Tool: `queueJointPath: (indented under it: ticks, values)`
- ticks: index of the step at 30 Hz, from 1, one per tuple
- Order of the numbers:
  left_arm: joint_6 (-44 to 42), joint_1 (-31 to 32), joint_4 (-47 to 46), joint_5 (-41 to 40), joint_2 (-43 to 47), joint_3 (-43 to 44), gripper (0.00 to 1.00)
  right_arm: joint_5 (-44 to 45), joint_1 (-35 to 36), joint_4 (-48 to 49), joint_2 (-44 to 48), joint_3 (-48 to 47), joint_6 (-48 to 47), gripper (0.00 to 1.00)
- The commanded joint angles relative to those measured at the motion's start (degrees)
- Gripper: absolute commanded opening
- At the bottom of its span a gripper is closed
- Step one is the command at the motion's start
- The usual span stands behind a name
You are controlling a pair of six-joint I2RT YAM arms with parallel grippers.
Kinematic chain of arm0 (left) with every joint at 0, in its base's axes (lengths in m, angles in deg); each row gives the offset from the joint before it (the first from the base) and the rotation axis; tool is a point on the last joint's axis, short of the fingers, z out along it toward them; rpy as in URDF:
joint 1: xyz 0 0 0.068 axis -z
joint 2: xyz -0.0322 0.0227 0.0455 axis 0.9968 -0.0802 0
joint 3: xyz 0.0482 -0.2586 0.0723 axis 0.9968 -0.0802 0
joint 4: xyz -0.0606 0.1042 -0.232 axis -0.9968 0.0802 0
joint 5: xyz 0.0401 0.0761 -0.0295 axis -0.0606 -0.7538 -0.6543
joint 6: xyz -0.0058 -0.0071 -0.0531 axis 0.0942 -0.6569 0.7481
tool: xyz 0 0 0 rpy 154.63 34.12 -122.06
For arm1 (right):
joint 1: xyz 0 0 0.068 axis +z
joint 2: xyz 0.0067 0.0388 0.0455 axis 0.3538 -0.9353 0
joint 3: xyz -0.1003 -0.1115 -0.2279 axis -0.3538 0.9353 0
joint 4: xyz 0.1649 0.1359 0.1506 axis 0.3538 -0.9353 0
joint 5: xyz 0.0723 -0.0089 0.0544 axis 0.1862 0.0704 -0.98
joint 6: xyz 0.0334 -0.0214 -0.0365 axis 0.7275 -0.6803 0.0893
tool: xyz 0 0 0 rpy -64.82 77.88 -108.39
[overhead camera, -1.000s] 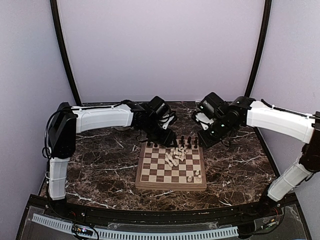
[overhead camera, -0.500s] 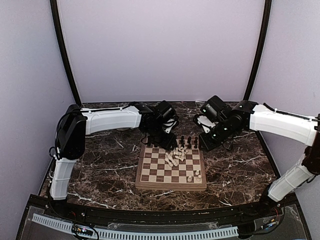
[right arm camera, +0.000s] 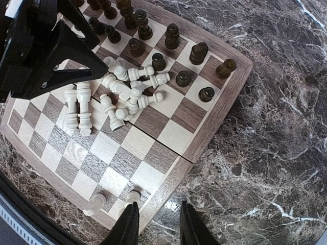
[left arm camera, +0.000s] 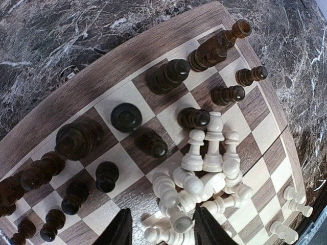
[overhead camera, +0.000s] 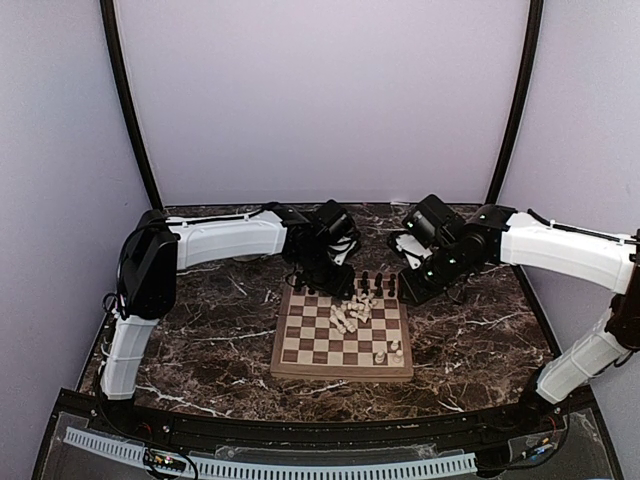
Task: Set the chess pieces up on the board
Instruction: Pick up the chess pile from the chessboard.
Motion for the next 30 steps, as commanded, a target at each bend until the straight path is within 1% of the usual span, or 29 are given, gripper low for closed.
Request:
queueJointPath:
  ticks: [1, 5, 12, 17, 21, 24, 30]
  values:
    - [0.9, 0.3, 2.7, -1.1, 1.1, 2.1, 0.44, -0.7, -0.2, 1.8, 1.4, 0.9, 0.9, 0.29]
    - [1.2, 0.3, 3.1, -2.4, 2.0, 2.0, 0.43, -0.9, -0.2, 2.1, 1.3, 1.2, 1.0, 0.29]
    - [1.8, 0.3, 1.5, 2.0, 1.5, 0.2, 0.43, -1.2, -0.2, 2.5, 0.8, 1.6, 0.9, 0.29]
    - [1.8, 0.3, 1.3, 3.2, 0.5, 0.2, 0.43, -1.3, -0.3, 2.6, 0.7, 2.1, 0.7, 0.29]
    - [2.3, 0.3, 1.6, 3.4, -0.3, 0.4, 0.41, -1.3, -0.3, 2.6, 0.7, 2.2, 0.8, 0.29]
    - [2.7, 0.2, 2.9, 1.7, -0.6, 0.8, 0.37, -1.2, -0.2, 2.6, 0.8, 2.3, 0.8, 0.29]
    - [2.7, 0.3, 3.5, 1.2, -0.6, 1.0, 0.29, -1.3, -0.2, 3.0, 0.8, 2.7, 1.1, 0.29]
